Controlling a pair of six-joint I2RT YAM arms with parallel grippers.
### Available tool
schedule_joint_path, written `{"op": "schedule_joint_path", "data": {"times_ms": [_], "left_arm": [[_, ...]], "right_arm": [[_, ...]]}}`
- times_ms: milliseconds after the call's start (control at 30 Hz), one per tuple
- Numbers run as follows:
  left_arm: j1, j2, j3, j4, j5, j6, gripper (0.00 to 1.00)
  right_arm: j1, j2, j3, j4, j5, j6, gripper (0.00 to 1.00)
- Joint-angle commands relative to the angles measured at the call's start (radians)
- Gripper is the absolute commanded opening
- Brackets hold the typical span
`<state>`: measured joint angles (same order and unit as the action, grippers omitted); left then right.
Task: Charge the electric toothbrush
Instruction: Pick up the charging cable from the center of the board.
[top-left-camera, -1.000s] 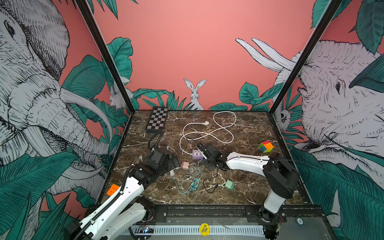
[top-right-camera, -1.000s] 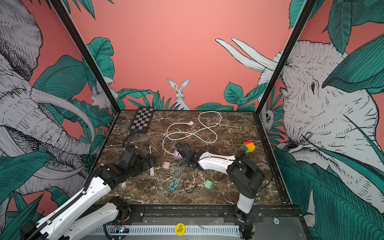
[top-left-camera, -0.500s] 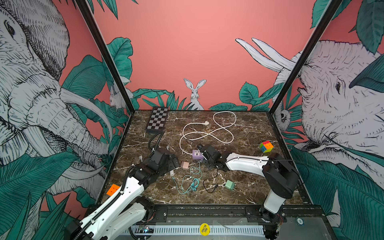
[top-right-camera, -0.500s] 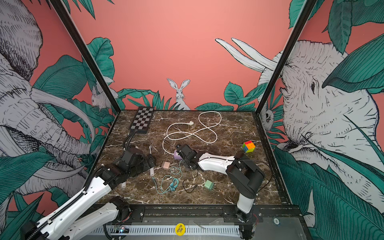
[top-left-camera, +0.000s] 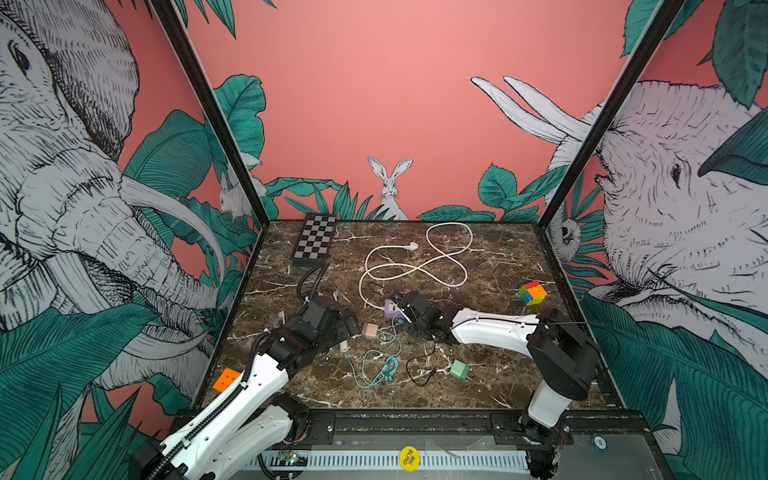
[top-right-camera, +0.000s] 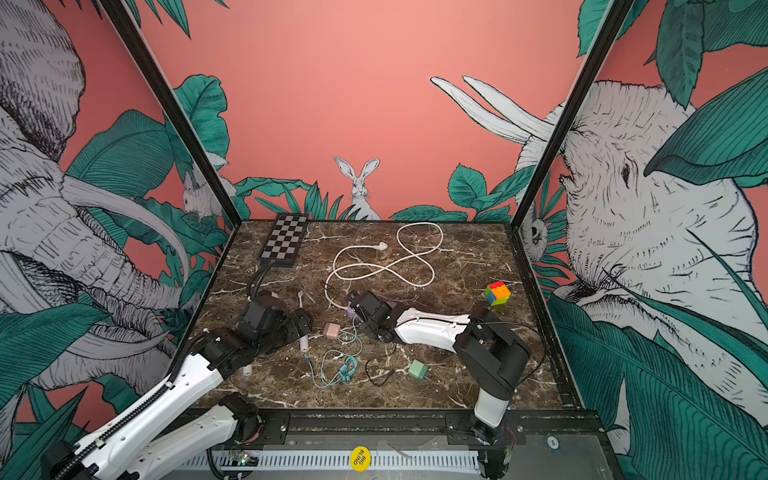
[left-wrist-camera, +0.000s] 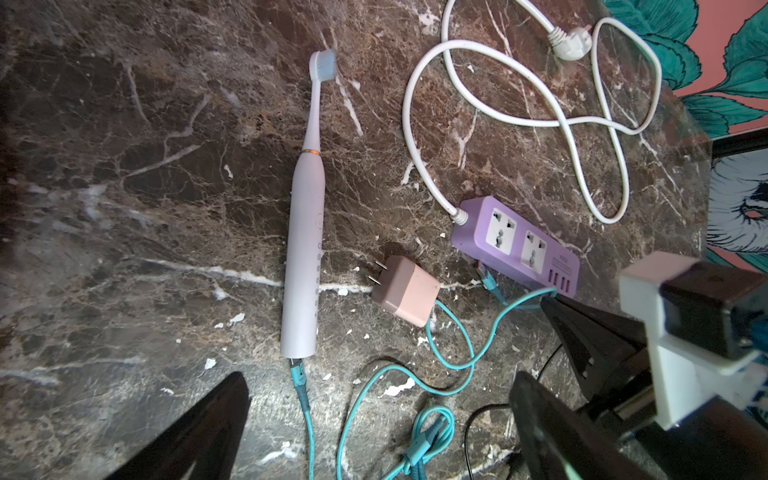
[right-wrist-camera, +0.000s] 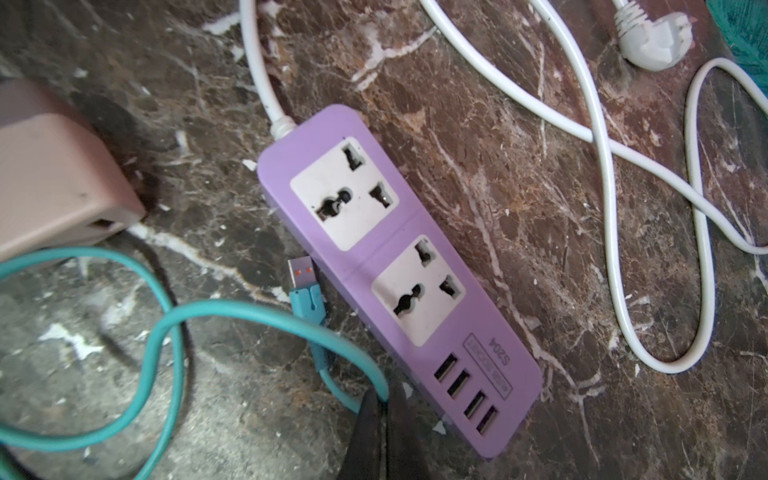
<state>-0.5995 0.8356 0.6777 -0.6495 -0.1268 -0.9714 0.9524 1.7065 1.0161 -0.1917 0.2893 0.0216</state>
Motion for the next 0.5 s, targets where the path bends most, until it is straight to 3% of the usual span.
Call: {"op": "schedule_joint_path", "data": {"times_ms": [0,233,467], "left_arm": [[0.001,-0.019,-0.017,0.028,0.013,0.002,0.99],[0.004,-0.045,0.027,0.053,0.065,-0.053,0.99],[0.051,-0.081,-0.028,0.287,0.234,-0.308,0.99]], "right_arm": [[0.021,-0.094,-0.023,0.010,-0.023,-0.014,0.00],[0.060,-0.354,-0.121,0.055,-0.033,-0.053,0.00],[0.089,-0.570,-0.290,0.298,-0.157,-0.121,0.00]]}}
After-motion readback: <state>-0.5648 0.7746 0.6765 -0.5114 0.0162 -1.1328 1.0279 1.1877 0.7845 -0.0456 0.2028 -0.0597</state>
